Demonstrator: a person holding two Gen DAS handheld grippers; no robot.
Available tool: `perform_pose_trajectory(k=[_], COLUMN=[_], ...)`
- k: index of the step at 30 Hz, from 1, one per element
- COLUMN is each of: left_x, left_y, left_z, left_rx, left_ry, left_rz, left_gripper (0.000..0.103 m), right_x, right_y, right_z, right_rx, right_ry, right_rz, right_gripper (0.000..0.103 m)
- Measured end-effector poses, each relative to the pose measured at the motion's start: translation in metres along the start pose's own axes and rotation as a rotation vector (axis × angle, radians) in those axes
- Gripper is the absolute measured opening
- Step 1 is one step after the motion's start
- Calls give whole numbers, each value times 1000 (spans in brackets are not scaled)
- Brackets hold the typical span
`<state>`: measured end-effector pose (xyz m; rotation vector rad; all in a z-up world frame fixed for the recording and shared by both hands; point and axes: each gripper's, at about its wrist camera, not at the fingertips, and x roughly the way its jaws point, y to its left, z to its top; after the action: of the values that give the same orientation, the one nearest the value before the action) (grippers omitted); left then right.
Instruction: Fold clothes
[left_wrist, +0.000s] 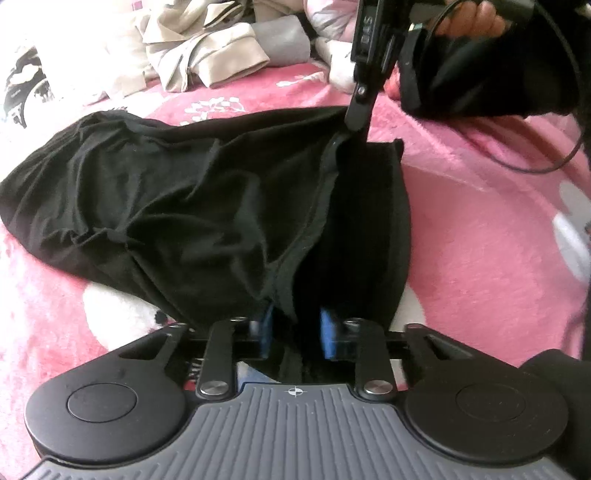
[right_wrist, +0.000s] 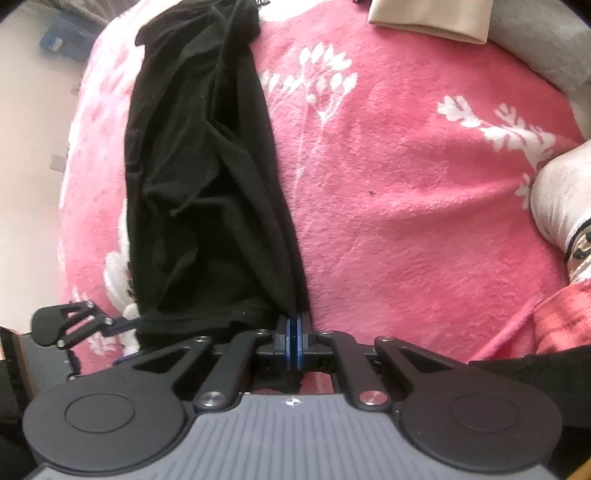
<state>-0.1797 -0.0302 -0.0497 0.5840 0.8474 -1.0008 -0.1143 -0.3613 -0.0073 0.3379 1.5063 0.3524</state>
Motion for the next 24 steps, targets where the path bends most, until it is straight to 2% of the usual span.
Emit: perform_pose_trajectory(k=[2,4,8,10,15,18,24], left_x=[2,-1,-25,-34,-35,-33,-21], left_y=[0,-2,-2,0,3,-1,-1], left_z=[2,2,-2,-7,-10,-7,-6], left_rx=[4,29,124,157,144,162,193], left_ry=[-1,-13,-42,-29,-3,-2,53], left_rz=[23,44,28,25,-38,-94,-163], left_gripper=[6,2,1,1,1,1,1], right_x=[0,0,-3,-4,18,18,20], right_y=[0,1,6,10,7,3,1], right_z=[-1,-3,-9,-13,-20,-18,-16], right_rx=[5,14,27,19,20,25,11], right_ry=[-4,-2,1,8,76,72,77], right_rz=[8,22,78,95,46,28,9], right_gripper=[3,3,3,3,3,3,3])
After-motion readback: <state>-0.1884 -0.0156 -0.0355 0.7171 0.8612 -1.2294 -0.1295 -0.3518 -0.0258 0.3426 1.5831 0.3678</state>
